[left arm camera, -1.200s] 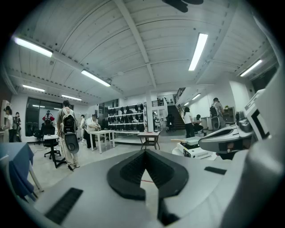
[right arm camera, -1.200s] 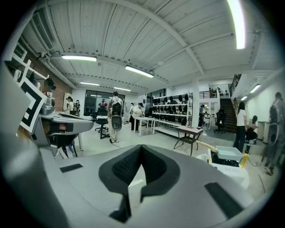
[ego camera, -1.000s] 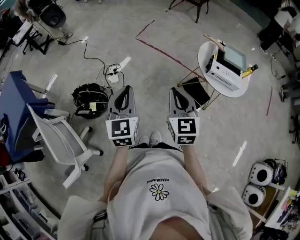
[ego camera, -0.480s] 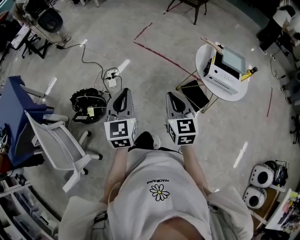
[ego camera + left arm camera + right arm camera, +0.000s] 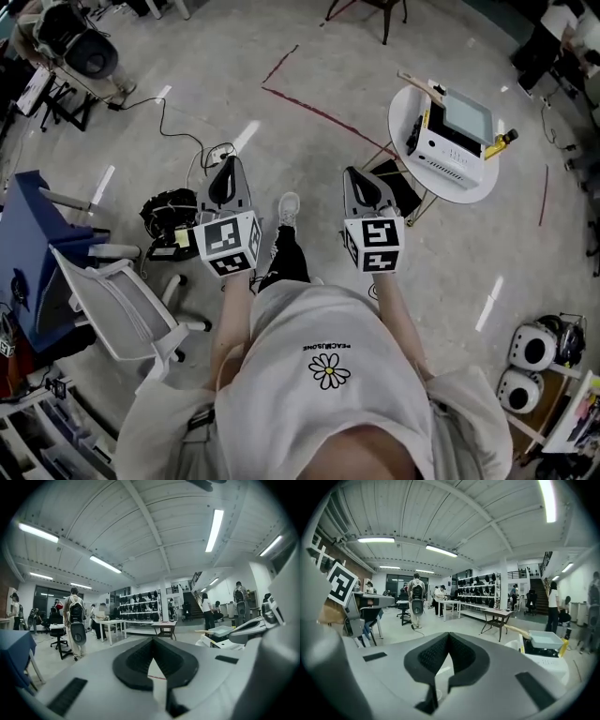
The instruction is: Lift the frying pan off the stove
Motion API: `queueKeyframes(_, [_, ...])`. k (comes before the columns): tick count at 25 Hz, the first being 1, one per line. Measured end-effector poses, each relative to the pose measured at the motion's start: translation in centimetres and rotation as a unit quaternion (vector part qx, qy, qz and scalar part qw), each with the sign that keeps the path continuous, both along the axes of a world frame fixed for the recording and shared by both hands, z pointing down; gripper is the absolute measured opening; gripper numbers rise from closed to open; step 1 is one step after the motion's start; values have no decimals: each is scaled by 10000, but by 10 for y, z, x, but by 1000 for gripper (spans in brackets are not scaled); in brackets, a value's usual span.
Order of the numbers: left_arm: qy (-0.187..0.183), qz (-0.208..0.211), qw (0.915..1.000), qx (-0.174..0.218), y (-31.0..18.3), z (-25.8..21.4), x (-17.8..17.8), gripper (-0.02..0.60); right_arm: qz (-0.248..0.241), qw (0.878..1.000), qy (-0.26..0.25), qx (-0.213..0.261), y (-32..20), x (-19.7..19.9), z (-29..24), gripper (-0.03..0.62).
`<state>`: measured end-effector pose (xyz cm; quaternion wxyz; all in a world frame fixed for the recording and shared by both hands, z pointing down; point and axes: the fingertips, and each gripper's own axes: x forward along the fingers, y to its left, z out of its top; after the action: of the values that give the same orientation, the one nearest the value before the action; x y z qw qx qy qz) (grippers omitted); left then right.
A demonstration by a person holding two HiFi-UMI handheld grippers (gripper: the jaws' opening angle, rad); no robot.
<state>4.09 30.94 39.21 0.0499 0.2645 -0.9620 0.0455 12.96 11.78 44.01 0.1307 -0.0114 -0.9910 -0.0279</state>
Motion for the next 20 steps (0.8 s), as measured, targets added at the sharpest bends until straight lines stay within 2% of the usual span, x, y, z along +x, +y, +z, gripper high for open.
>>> queueKeyframes(4, [8,134,9999,38,-19,0,-38,0,234,9997,56,40,-19,-35,5,2])
queueKeyframes(10, [30,645,9979,64,-62,-5,-102,0,415,9990,159,62,-32,-112,2,3])
queueKeyframes(15, [-219,954,9950,171,-87,-22,-176,0,613,9979,192,111,-42,-188,-6,2])
queueKeyframes(20, [48,1213,9923,257,-108,-8,-249,0,747,9963,336,266,-52,-252,0,2])
